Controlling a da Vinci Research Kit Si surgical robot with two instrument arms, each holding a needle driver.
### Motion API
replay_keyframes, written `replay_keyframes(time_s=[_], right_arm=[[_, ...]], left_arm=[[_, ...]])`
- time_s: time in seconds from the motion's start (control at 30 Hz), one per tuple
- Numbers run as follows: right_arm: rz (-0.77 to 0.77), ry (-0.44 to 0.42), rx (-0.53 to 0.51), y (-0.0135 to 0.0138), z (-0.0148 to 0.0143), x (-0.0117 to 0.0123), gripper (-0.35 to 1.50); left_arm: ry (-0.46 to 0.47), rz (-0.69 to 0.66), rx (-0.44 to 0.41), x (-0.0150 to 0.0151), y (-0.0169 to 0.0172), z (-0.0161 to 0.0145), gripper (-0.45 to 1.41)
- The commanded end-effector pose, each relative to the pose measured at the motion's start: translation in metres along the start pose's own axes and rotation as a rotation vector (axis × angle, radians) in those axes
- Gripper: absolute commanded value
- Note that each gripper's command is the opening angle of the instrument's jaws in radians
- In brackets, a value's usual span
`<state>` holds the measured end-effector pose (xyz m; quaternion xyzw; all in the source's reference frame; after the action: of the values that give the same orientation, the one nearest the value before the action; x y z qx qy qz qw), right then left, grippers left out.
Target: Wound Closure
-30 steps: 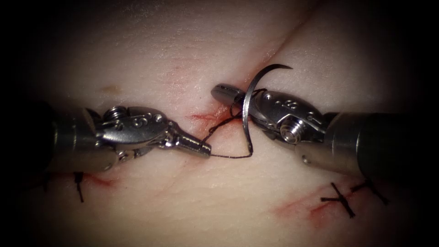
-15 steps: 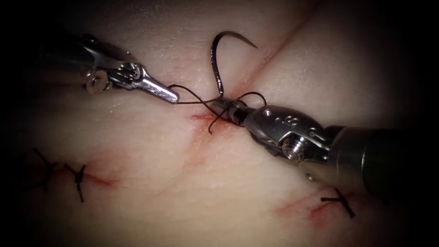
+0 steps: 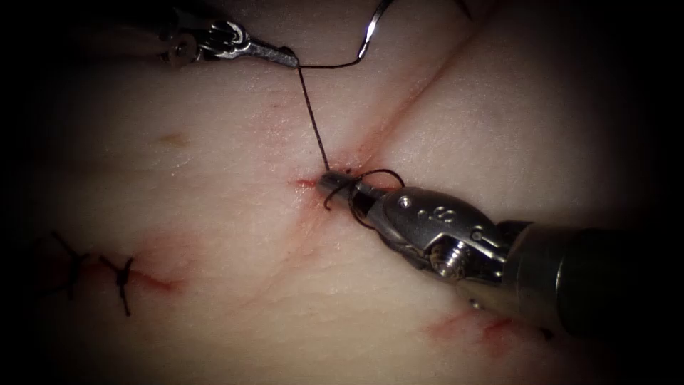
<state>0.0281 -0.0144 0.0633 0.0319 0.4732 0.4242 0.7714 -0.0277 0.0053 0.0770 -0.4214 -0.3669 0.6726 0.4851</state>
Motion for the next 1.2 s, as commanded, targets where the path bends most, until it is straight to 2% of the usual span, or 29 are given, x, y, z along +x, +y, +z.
replay_keyframes(time_s=[0.03, 0.17, 0.23, 0.53, 0.8, 1.03, 1.2], right_arm=[[0.0, -0.001, -0.004, -0.0012, 0.0005, -0.001, -0.35], [-0.001, -0.003, -0.043, -0.0024, 0.0001, -0.0017, -0.35], [-0.001, -0.004, -0.051, -0.0027, -0.0001, -0.0018, -0.35], [-0.031, 0.001, -0.049, -0.0038, -0.0006, -0.0024, -0.35], [-0.044, 0.009, -0.051, -0.0052, -0.0009, -0.0036, -0.35], [-0.055, 0.016, -0.049, -0.0073, -0.0017, -0.0045, -0.35], [-0.06, 0.027, -0.039, -0.0088, -0.0021, -0.0048, -0.35]], left_arm=[[0.012, 0.03, 0.026, 0.0002, -0.0003, 0.0011, -0.45], [0.071, 0.135, 0.17, 0.0021, 0.0002, 0.0024, -0.45], [0.109, 0.171, 0.202, 0.0028, 0.0006, 0.0027, -0.45], [0.292, 0.316, 0.306, 0.0073, 0.0026, 0.0014, -0.45], [0.407, 0.359, 0.371, 0.0105, 0.0028, 0.0003, -0.45], [0.439, 0.382, 0.42, 0.013, 0.002, 0.0001, -0.45], [0.44, 0.382, 0.433, 0.0135, 0.0015, 0.0004, -0.45]])
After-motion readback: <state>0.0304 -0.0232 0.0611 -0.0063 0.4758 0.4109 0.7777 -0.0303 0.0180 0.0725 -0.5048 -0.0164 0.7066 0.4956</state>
